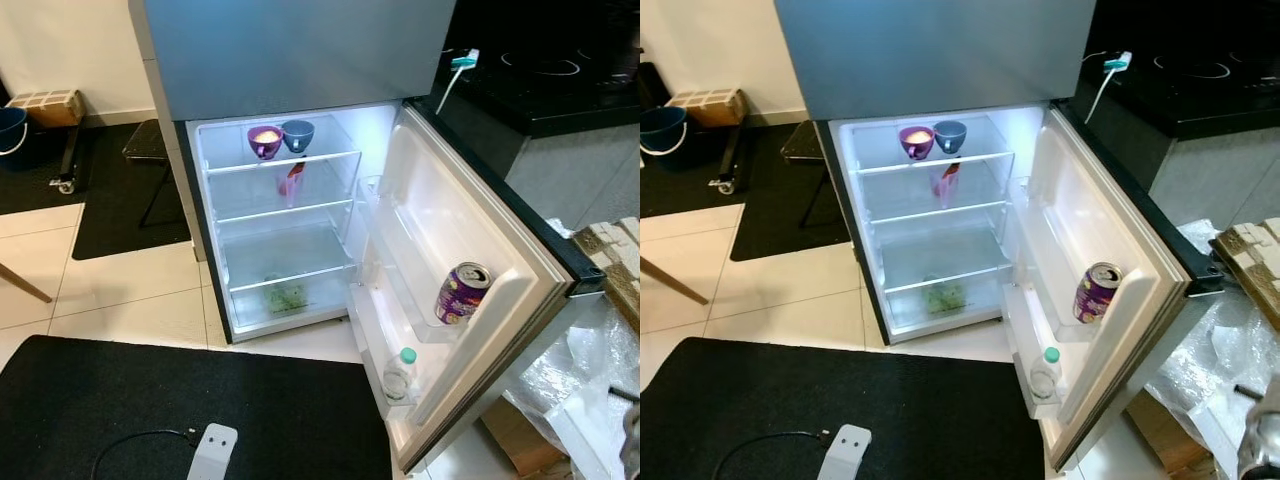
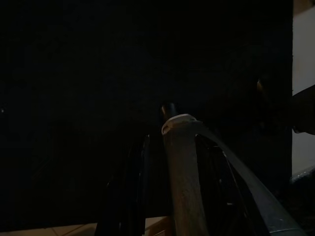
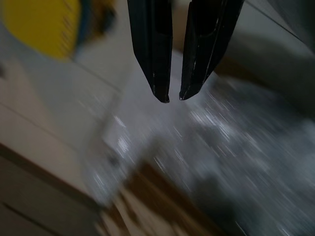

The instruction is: Restocking fridge

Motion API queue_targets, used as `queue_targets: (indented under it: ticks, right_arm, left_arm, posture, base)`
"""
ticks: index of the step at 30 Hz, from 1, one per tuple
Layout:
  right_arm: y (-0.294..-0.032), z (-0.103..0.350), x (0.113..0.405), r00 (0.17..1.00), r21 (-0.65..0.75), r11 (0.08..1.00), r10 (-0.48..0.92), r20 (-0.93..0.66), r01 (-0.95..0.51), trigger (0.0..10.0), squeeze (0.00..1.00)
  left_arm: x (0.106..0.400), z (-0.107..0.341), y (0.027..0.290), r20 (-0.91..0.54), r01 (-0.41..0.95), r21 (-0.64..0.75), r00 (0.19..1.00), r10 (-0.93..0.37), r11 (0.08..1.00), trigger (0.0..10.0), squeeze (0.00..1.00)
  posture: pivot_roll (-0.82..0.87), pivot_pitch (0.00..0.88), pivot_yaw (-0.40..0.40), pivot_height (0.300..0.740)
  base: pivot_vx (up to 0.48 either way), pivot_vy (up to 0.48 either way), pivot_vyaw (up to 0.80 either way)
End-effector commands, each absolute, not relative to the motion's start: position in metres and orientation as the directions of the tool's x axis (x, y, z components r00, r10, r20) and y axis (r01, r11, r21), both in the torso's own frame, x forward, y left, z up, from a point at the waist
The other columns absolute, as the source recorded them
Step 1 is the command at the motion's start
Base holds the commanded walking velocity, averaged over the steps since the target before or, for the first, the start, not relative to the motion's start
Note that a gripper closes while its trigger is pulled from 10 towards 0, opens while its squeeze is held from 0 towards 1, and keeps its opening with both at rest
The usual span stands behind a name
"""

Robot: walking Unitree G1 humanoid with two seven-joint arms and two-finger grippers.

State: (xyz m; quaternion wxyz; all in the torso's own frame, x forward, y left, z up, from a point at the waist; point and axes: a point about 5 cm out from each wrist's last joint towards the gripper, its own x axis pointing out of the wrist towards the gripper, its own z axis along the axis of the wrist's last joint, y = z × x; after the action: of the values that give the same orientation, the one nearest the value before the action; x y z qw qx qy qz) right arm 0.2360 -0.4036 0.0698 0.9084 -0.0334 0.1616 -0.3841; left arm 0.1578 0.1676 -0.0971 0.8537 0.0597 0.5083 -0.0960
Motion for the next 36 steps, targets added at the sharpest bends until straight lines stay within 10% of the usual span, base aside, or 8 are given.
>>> queue_targets:
  ticks: [1, 26, 36]
  right_arm:
    - [-0.404, 0.079, 0.243, 0.692, -0.156, 0.729, -0.683, -0.231, 0.667, 10.0, 0.00]
    - [-0.368, 0.098, 0.284, 0.950, -0.012, 0.964, -0.265, -0.167, 0.266, 10.0, 0.00]
    - [-0.309, 0.091, 0.305, 0.973, 0.139, 0.973, 0.200, -0.114, -0.184, 10.0, 0.00]
  left_arm:
    - [0.155, -0.098, 0.173, -0.882, 0.227, 0.014, 0.462, -0.095, 0.974, 10.0, 0.00]
    - [0.155, -0.098, 0.170, -0.879, 0.222, 0.001, 0.466, -0.105, 0.975, 10.0, 0.00]
    - [0.155, -0.098, 0.170, -0.878, 0.222, 0.000, 0.467, -0.106, 0.975, 10.0, 0.00]
  posture:
    - [-0.02, 0.000, -0.005, 0.740]
    - [-0.02, 0.000, -0.003, 0.740]
    - [-0.02, 0.000, -0.006, 0.740]
  base:
    - [0.000, 0.000, 0.00]
    - [0.000, 0.000, 0.00]
    - [0.000, 0.000, 0.00]
